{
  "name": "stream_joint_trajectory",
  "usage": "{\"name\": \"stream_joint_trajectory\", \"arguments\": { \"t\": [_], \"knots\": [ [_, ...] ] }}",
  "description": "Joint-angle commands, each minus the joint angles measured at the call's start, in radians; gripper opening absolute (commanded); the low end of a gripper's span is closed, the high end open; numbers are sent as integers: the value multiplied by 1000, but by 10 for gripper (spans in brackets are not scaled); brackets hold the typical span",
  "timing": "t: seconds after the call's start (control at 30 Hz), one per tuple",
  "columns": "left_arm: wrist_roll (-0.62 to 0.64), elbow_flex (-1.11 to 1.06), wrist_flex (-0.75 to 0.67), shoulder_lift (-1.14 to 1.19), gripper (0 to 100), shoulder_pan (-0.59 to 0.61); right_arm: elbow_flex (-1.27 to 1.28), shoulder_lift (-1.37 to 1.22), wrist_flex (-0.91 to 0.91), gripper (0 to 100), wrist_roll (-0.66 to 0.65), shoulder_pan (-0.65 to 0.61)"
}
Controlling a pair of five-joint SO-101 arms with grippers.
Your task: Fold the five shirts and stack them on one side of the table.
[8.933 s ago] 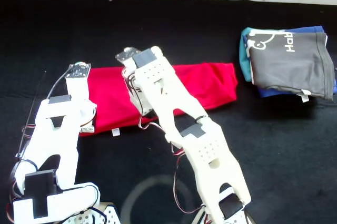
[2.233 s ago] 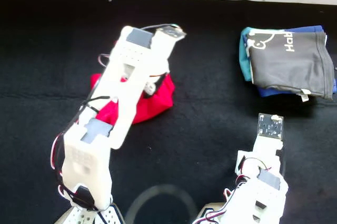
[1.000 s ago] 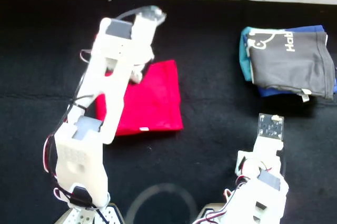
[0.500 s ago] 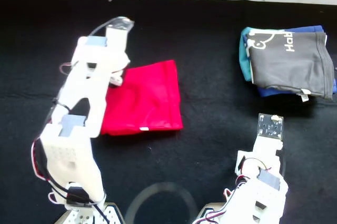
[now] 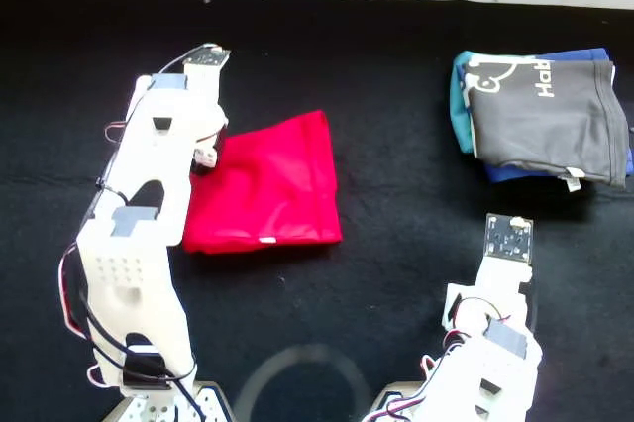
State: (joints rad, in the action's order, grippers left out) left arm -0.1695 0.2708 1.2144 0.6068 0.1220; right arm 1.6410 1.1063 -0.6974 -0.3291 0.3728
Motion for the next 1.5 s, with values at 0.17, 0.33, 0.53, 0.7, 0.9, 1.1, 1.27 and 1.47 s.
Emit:
{"name": "stream_joint_trajectory", "arguments": {
  "t": [0.17,0.33,0.53,0.7,0.9,1.1,1.27,1.47],
  "knots": [
    [-2,120,-3,68,9,79,18,2,21,6,-3,12],
    [-2,120,-2,88,9,111,18,2,21,6,-3,10],
    [-2,122,38,27,9,97,18,2,21,6,-3,10],
    [0,122,137,-81,9,58,18,2,21,6,-3,10],
    [0,120,218,-219,8,-24,18,2,21,6,-3,10],
    [17,110,334,-280,8,-160,18,2,21,6,-3,10],
    [81,53,327,-280,8,-249,18,2,21,6,-3,10],
    [83,-101,203,-282,8,-321,18,2,21,6,-3,10]
  ]
}}
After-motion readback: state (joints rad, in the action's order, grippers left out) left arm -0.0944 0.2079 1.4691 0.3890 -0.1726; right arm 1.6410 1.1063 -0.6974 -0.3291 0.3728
